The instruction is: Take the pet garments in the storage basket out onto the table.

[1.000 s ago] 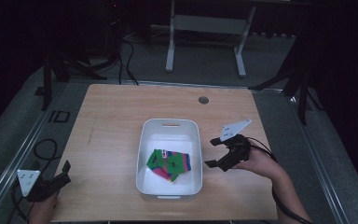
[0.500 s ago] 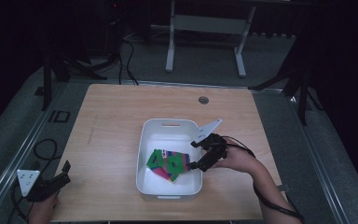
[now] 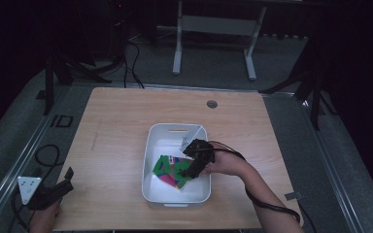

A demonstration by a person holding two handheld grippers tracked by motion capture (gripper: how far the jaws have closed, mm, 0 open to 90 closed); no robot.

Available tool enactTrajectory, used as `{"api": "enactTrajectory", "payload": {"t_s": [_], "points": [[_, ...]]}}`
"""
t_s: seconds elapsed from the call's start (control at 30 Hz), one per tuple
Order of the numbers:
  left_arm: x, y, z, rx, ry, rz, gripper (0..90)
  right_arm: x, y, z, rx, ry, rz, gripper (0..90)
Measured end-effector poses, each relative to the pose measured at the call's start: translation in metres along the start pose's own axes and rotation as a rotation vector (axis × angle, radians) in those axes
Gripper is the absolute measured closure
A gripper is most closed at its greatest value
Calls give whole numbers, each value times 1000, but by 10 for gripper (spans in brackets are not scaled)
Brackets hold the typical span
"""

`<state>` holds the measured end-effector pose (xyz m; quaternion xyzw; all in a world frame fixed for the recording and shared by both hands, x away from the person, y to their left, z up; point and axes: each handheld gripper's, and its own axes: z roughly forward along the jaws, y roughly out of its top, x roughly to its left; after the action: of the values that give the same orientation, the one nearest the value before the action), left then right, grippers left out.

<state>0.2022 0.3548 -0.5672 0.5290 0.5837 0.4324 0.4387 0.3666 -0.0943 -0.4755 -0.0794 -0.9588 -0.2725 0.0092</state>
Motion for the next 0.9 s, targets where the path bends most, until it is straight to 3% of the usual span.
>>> {"api": "enactTrajectory", "payload": {"t_s": [0.23,0.27,0.3,0.4,0.5,0.53,0.57,0.6,0.63,0.7,0.9], "points": [[0,0,0,4,-9,-5,9,2,6,16,69,-4,-2,166],[0,0,0,4,-10,-6,9,2,6,19,100,-4,-8,221],[0,0,0,4,-10,-5,9,2,6,19,100,-4,-8,221],[1,0,0,5,-10,-6,9,4,6,26,154,-15,-40,257],[1,0,1,11,-13,-9,9,8,7,30,211,-15,-81,349],[1,0,1,11,-13,-10,9,8,7,31,233,-13,-86,419],[1,0,1,11,-13,-10,9,8,7,31,233,-13,-86,419],[1,0,0,11,-14,-9,9,9,6,33,260,-41,-101,613],[1,0,0,11,-14,-9,9,9,6,32,267,-42,-94,737],[1,0,0,10,-14,-10,9,9,6,31,259,-42,-93,780],[1,0,1,12,-14,-10,9,12,13,7,142,-28,-70,812]]}}
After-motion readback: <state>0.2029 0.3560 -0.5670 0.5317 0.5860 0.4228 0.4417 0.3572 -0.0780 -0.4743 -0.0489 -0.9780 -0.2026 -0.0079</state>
